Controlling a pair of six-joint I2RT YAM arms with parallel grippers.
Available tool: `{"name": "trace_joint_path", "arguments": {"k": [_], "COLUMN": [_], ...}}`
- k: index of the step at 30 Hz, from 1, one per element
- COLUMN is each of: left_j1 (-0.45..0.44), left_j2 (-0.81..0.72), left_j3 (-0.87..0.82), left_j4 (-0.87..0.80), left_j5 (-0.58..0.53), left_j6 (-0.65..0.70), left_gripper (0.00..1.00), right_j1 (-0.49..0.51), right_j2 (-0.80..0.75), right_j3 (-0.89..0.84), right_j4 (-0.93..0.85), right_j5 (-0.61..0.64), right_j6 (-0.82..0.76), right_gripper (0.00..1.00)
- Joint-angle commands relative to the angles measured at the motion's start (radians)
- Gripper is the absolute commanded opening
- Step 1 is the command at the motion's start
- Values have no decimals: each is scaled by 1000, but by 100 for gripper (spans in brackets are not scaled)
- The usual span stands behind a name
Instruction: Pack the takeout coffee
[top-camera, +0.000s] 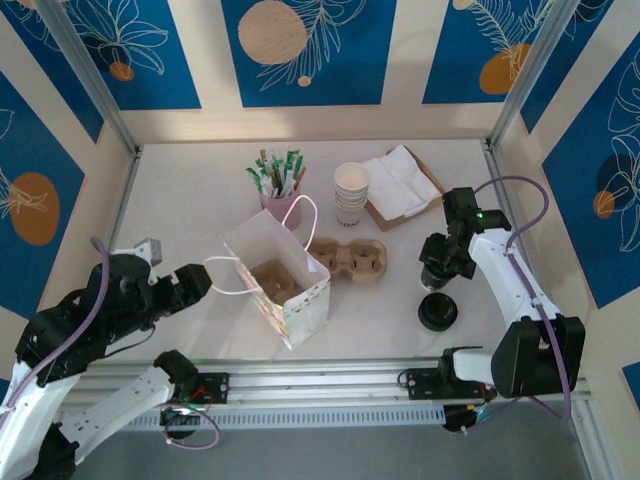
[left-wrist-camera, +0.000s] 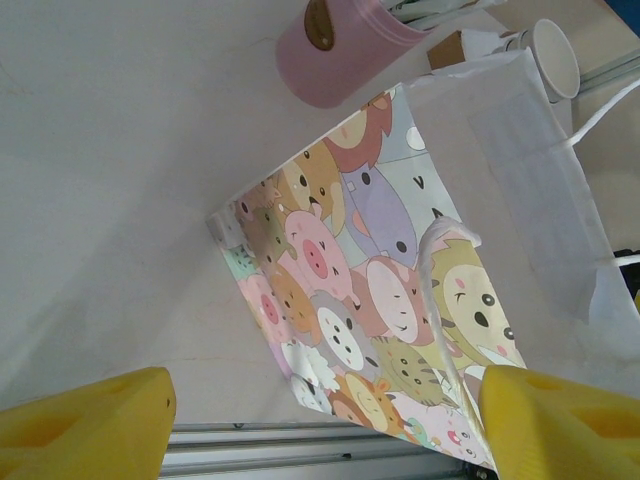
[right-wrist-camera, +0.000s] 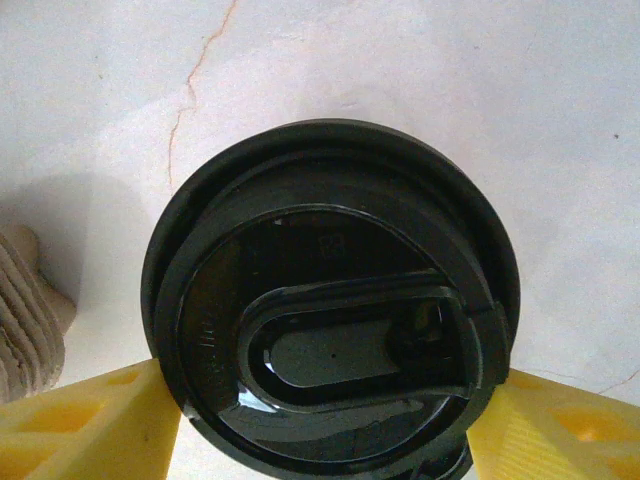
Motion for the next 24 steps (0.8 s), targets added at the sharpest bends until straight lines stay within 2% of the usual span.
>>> {"name": "trace_joint_path", "arguments": {"k": [1,14,24], "left_j1": [-2,-3,-3], "left_j2": [7,13,22], "left_j3": [-1,6,13], "left_j4": [16,18,55], "left_j5": [11,14,34], "left_j6": [3,8,35], "left_gripper": [80,80,80], "right_j1": [5,1,41], "right_j2": [3,-58,-168], "right_j3": [-22,6,135], "right_j4": [-2,-1,-75], "right_j5": [8,-39,-107], "right_j6": [24,44,41], "right_gripper": [71,67,65]}}
